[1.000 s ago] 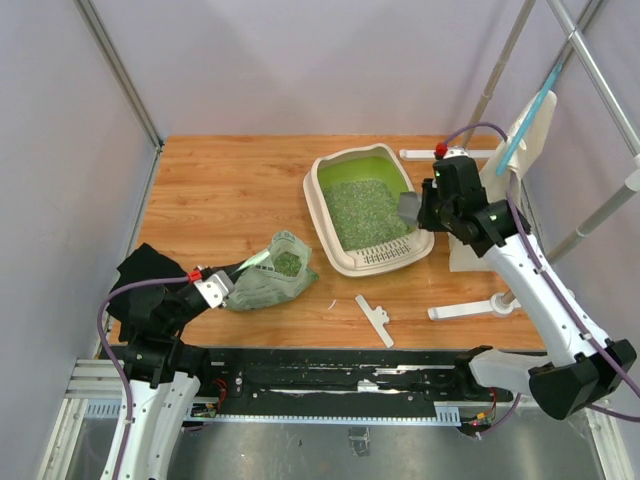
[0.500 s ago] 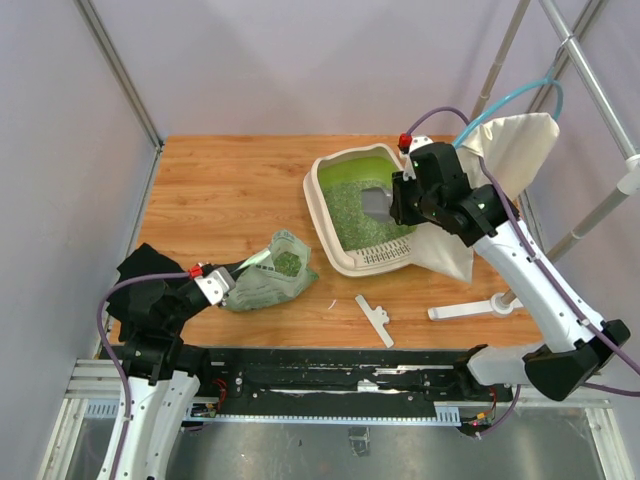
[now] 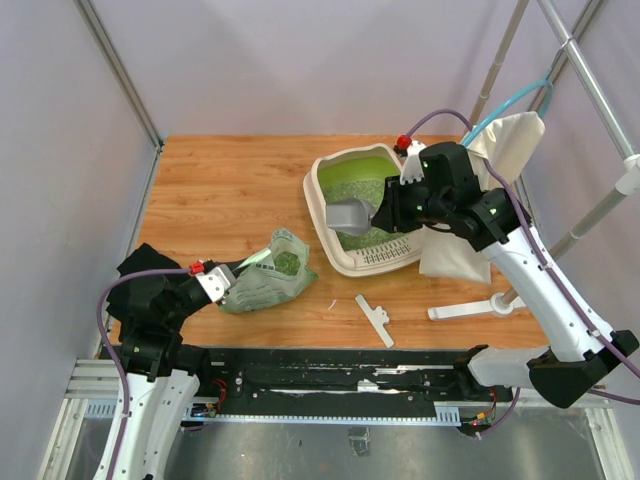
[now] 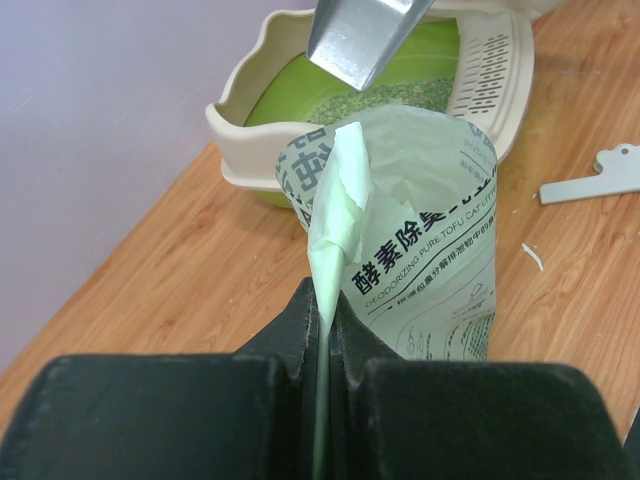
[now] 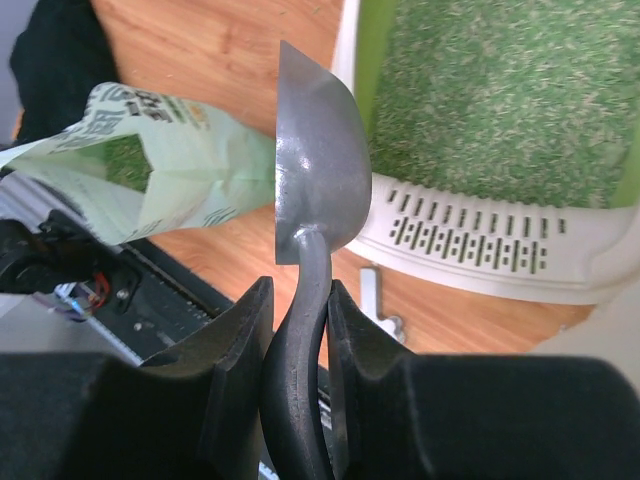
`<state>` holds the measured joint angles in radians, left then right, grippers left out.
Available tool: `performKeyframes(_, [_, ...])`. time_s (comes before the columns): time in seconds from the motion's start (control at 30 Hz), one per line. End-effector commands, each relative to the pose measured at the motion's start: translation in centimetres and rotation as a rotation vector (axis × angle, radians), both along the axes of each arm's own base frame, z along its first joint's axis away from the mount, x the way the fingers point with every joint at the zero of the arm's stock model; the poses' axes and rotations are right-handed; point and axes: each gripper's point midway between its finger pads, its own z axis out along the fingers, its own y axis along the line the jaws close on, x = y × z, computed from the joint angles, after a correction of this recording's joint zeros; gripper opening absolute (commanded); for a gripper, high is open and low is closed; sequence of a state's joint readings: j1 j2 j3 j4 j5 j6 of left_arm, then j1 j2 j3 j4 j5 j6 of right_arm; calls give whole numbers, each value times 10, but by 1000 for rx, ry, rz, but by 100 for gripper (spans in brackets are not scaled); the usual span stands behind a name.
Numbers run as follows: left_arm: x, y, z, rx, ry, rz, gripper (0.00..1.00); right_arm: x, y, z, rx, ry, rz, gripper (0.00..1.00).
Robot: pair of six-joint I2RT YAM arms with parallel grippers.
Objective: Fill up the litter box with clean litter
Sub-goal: 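Scoop the cat litter from the cat litter bag.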
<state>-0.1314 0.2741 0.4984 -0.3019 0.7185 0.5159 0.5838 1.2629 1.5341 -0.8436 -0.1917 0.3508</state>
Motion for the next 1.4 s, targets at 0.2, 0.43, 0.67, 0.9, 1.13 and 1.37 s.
performKeyframes(0.2, [-6, -1, 63, -5, -237, -16, 1, -35, 37, 59, 221, -32, 245, 1])
performKeyframes(0.43, [-5, -2, 62, -7, -233, -23, 1, -49, 50, 76, 279, -37, 355, 1])
performKeyframes(0.67, [-4, -1, 63, -7, -236, -15, 1, -24, 22, 38, 97, -159, 54, 1])
performKeyframes(0.9, [0, 0, 61, 2, -238, -8, 0, -36, 5, 2, 50, -272, -57, 1])
performKeyframes(1.13, [2, 0, 61, 5, -240, -6, 1, -46, -5, -32, 68, -250, -84, 1])
performKeyframes(1.37, [3, 0, 63, 5, -247, -7, 1, -65, 14, -102, 54, -43, -27, 1])
